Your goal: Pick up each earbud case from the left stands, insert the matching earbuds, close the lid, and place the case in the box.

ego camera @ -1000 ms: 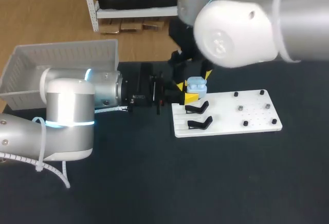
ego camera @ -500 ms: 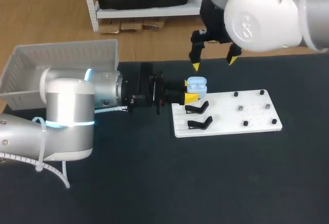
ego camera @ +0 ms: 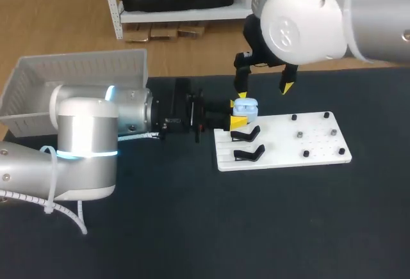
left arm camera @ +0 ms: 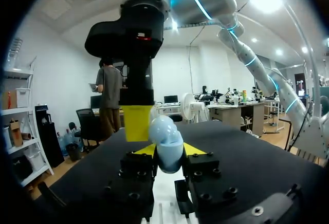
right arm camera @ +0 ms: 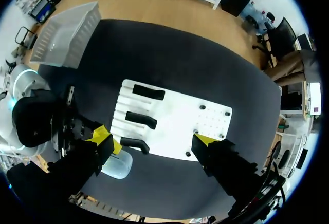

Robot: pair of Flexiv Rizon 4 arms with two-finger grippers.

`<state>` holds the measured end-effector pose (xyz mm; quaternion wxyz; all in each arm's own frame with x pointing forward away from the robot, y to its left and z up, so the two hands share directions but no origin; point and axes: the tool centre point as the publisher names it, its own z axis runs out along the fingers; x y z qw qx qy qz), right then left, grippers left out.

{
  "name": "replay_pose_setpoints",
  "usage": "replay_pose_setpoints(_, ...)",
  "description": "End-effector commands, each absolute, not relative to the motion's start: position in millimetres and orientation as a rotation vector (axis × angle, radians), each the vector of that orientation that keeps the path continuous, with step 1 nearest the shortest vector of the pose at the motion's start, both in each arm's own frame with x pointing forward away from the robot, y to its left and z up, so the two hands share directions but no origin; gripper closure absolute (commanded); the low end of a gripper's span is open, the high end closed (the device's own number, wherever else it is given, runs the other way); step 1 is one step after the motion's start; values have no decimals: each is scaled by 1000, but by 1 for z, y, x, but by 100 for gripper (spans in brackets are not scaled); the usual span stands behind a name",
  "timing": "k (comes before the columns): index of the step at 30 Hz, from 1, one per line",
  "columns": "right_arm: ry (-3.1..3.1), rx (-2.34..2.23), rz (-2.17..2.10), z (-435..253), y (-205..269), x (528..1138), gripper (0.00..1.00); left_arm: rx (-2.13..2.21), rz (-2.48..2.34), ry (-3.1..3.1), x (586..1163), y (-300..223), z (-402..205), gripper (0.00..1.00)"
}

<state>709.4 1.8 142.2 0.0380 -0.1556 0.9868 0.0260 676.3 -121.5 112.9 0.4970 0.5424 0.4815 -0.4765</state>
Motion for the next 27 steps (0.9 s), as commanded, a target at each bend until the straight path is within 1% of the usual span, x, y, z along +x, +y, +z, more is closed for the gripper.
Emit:
replay_pose_setpoints(1,3026,-478,72,145,-1,701,0,1307,-1147,1164,675,-122,112,100)
replay_pose_setpoints(6,2996,-437,70,149,-10,697,0,1307,-1147,1164,675,-122,112,100)
replay_pose_setpoints(13,2795,-285,148,178,-33,697,0,1307,-1145,1181,673,-112,118,100)
replay_pose_setpoints(16,2764,-230,179,185,-46,698,0,1288,-1116,1223,673,-91,126,100)
replay_pose_setpoints(18,2764,-230,179,185,-46,698,0,1280,-1073,1261,673,-73,131,100)
replay_pose_setpoints(27,2764,-230,179,185,-46,698,0,1182,-883,1507,682,27,146,100)
